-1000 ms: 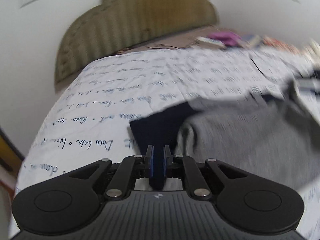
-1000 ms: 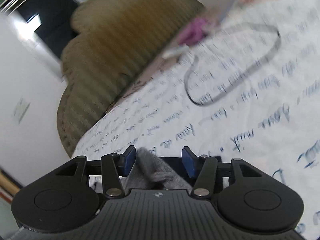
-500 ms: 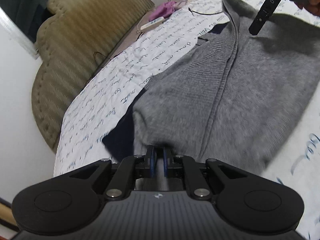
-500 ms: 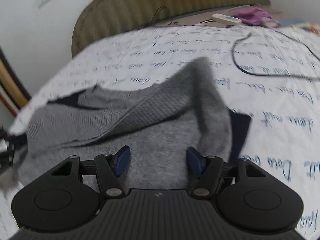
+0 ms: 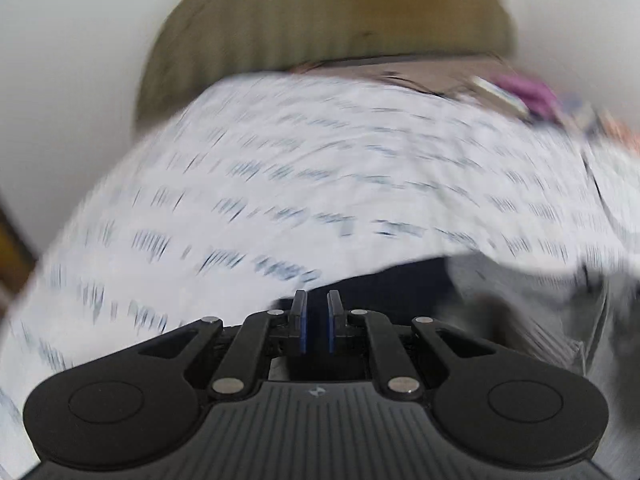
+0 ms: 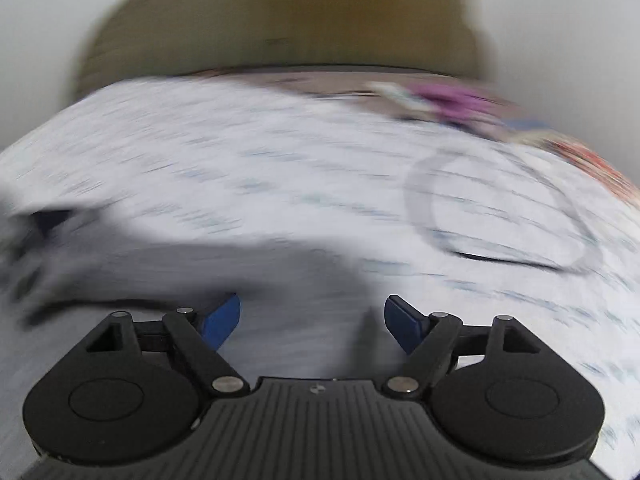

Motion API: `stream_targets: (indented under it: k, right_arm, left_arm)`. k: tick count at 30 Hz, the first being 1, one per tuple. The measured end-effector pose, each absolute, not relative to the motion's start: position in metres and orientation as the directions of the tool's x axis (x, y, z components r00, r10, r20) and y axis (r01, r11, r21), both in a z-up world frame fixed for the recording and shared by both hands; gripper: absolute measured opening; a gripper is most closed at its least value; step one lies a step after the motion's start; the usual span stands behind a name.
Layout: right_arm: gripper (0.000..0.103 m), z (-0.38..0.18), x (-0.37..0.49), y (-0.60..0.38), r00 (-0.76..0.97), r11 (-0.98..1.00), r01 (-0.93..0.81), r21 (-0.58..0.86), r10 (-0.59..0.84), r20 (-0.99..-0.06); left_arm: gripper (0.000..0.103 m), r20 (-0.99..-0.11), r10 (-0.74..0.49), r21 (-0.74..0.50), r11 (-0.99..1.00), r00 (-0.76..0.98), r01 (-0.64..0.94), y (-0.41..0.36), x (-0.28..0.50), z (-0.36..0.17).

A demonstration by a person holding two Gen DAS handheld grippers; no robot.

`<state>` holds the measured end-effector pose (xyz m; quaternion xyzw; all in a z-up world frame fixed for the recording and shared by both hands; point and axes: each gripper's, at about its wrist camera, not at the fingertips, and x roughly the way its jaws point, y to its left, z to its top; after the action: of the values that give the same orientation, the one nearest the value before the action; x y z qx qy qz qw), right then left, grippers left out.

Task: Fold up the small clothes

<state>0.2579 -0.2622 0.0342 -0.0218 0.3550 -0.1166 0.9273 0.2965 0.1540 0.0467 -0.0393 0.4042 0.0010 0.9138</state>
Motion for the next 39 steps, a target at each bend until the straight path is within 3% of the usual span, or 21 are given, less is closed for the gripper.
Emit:
stream_targets:
  k: [3,6,9,13,17,21,25,27,30,31,33,34,35,39]
  right_arm:
    - [0.083,0.037,0.239,-0.290,0.745,0.963,0.253,-0.097,-0.257,-0.615]
    - [0.083,0.041,0.227,-0.313,0.784,0.977,0.201,0.065,-0.120,-0.609]
    - [0.083,0.042,0.228,-0.316,0.773,0.970,0.150,0.190,0.005,-0.635]
    - [0.083,0.044,0.230,-0.301,0.749,0.926,-0.042,0.376,0.278,-0.601]
    - [0.085,0.039,0.239,-0.308,0.779,0.920,0.106,0.377,0.159,-0.606]
    - [0.084,0.022,0.245,-0.319,0.747,0.921,0.155,0.357,0.128,-0.653]
    - [0.084,0.011,0.244,-0.324,0.731,0.921,0.155,0.357,0.137,-0.669]
    - [0.085,0.008,0.245,-0.324,0.724,0.920,0.147,0.363,0.150,-0.673]
    - [0.087,0.004,0.247,-0.323,0.719,0.920,0.141,0.366,0.159,-0.677]
    - [0.086,0.004,0.247,-0.323,0.720,0.920,0.139,0.366,0.160,-0.676]
    - [0.086,0.006,0.246,-0.324,0.726,0.919,0.138,0.370,0.160,-0.669]
    - [0.086,0.007,0.246,-0.325,0.729,0.917,0.139,0.373,0.160,-0.665]
    - [0.086,0.007,0.246,-0.327,0.734,0.916,0.142,0.376,0.157,-0.661]
    - [0.085,0.009,0.247,-0.338,0.752,0.900,0.169,0.401,0.145,-0.643]
  left_arm:
    - [0.009,-0.755,-0.114,-0.168,0.986,0.645,-0.022,0.179,0.288,0.040]
    - [0.009,-0.732,-0.154,-0.136,0.987,0.664,0.079,0.175,0.266,0.041]
    - [0.009,-0.683,-0.155,-0.021,0.981,0.714,0.193,0.156,0.245,0.053]
    - [0.009,-0.609,-0.140,0.268,0.890,0.780,0.369,0.115,0.214,0.066]
    - [0.010,-0.526,-0.127,0.528,0.727,0.841,0.440,0.069,0.196,0.060]
    - [0.021,-0.596,-0.181,0.515,0.662,0.782,0.545,0.051,0.218,0.048]
    - [0.022,-0.561,-0.204,0.586,0.587,0.802,0.559,0.040,0.230,0.038]
    - [0.024,-0.571,-0.266,0.565,0.559,0.776,0.607,0.040,0.233,0.039]
    - [0.052,-0.628,-0.325,0.536,0.479,0.708,0.695,0.034,0.235,0.036]
    - [0.055,-0.633,-0.328,0.537,0.467,0.701,0.703,0.032,0.236,0.034]
    - [0.046,-0.633,-0.297,0.543,0.488,0.715,0.683,0.029,0.240,0.032]
    - [0.026,-0.626,-0.291,0.536,0.513,0.723,0.670,0.030,0.242,0.033]
    - [0.012,-0.618,-0.285,0.523,0.546,0.733,0.654,0.032,0.245,0.035]
    - [0.009,-0.588,-0.317,0.387,0.697,0.744,0.603,0.056,0.258,0.054]
